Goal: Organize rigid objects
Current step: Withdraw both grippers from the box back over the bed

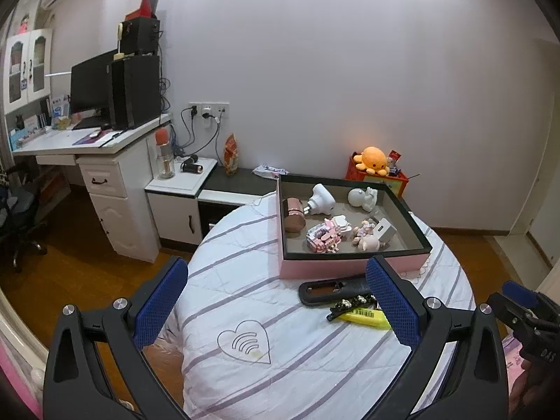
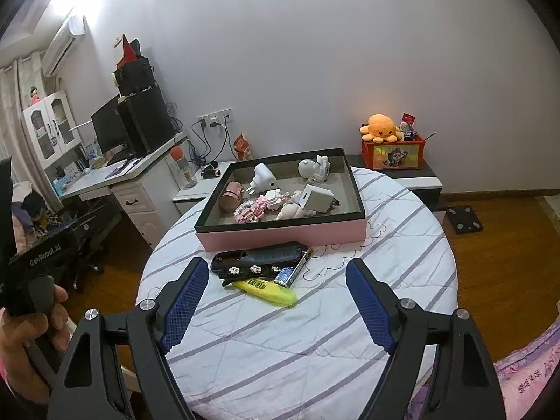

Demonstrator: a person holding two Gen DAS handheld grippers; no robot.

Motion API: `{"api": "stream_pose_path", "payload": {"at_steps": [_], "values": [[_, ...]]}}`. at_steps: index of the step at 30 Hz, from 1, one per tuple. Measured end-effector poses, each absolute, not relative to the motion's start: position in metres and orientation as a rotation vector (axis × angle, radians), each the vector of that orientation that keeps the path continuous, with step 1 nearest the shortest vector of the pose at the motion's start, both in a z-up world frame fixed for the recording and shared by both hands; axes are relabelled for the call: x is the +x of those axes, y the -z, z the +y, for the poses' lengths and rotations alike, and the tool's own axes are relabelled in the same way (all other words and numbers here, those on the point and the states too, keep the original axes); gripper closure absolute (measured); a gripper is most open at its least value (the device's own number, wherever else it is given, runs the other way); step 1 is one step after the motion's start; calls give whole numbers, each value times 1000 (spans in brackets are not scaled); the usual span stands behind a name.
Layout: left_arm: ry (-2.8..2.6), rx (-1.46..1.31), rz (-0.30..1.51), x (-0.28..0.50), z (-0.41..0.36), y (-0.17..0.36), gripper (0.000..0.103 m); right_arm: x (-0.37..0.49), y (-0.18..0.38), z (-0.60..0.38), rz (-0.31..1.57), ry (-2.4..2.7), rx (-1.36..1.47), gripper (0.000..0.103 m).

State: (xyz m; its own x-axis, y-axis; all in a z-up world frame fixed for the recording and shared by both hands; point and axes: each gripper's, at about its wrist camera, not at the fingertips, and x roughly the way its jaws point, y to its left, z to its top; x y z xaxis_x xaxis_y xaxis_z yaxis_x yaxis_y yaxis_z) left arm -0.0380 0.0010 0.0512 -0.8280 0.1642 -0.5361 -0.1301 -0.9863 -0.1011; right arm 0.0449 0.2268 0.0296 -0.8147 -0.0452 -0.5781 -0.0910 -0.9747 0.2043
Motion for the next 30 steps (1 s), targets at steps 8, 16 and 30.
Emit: {"api": "stream_pose_path", "payload": {"at_steps": [8, 16, 30], "values": [[-2876, -840, -104, -29, -6, -54, 0, 47, -31, 216, 323, -2969, -957, 21], [-2865, -841, -112, -26, -6, -55, 0, 50, -32, 214, 314, -2968, -956, 21], [-2859, -848, -115, -23, -5, -54, 0, 52, -31, 217, 314, -2957, -956, 21]]}}
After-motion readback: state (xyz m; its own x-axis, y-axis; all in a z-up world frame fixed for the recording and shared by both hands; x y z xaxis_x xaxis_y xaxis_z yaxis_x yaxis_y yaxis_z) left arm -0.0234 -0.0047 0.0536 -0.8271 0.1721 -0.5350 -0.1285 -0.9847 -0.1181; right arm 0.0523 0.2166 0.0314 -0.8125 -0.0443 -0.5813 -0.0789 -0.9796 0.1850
